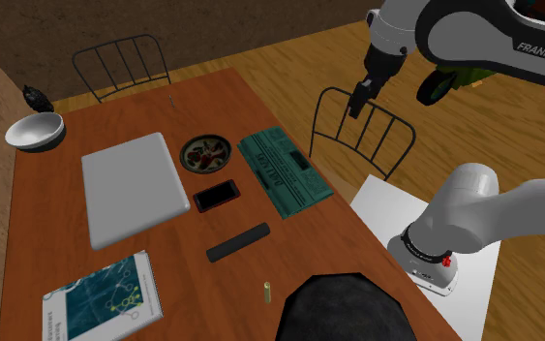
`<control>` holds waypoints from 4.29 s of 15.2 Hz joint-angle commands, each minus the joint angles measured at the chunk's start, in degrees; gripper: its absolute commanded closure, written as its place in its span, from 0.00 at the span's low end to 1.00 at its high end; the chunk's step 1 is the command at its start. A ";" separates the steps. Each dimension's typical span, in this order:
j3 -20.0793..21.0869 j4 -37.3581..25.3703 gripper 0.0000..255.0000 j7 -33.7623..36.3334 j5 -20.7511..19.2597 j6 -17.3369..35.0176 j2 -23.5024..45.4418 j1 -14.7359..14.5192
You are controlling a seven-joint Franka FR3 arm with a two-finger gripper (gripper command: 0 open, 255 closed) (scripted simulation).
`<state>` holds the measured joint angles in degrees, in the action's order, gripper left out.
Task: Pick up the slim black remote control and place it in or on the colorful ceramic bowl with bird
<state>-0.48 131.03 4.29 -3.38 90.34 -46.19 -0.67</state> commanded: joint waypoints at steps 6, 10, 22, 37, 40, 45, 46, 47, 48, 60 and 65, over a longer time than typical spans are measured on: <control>0.66 1.09 0.00 -4.41 1.40 6.97 6.96 -3.68; 1.44 1.14 0.00 -8.03 2.55 12.10 12.91 -6.53; 5.23 -2.19 0.00 -18.94 5.73 24.64 31.48 -14.28; 12.65 -10.65 0.00 -30.73 6.24 34.61 53.38 -22.36; 12.92 -10.26 0.00 -30.94 6.00 36.30 54.81 -22.70; 12.91 -8.73 0.00 -30.62 5.56 39.91 56.91 -22.93; 12.91 -8.55 0.00 -30.59 5.51 40.33 57.16 -22.96; 12.90 -8.57 0.00 -30.58 5.51 40.32 57.17 -22.96; 12.90 -8.57 0.00 -30.58 5.51 40.32 57.17 -22.96; 12.93 -8.47 1.00 -30.56 5.54 40.34 57.08 -22.98; 12.95 -9.02 1.00 -30.66 5.72 38.92 56.20 -22.90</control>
<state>12.43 122.12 -26.34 2.24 129.85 10.45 -23.59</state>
